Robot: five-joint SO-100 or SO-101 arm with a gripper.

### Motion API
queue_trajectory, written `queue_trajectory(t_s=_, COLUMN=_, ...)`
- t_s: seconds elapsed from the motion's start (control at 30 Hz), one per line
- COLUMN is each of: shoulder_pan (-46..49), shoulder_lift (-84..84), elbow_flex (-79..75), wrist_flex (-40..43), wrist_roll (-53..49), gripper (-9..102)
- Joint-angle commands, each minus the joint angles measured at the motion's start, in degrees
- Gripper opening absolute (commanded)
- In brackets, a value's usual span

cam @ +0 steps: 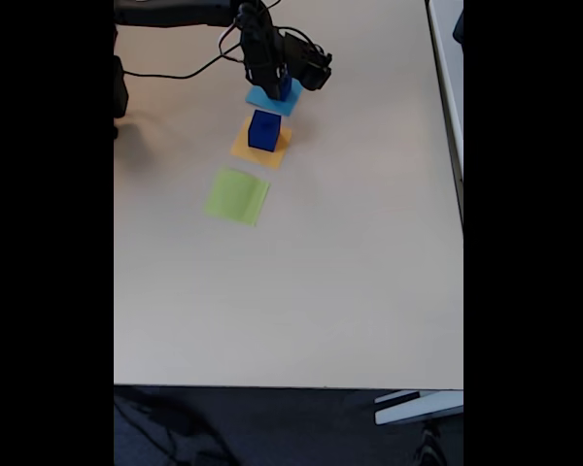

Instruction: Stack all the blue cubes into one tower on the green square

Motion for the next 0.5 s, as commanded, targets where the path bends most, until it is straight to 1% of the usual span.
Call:
queue_trajectory(t_s=0.0, shoulder_pan=0.7, shoulder_lift=5.2, elbow_flex=0.7, wrist_flex=-3.0, wrist_roll=-1.0, gripper=0)
queue_trajectory(t_s=0.3, shoulder_pan=1.1, shoulder_lift=6.2, elbow_flex=2.1, wrist_flex=-3.7, wrist_roll=-1.5, gripper=0)
queue_trajectory(t_s=0.47, shoulder_pan=1.7, shoulder_lift=7.6, elbow_flex=6.2, wrist_flex=-7.0, wrist_roll=-1.8, gripper=2)
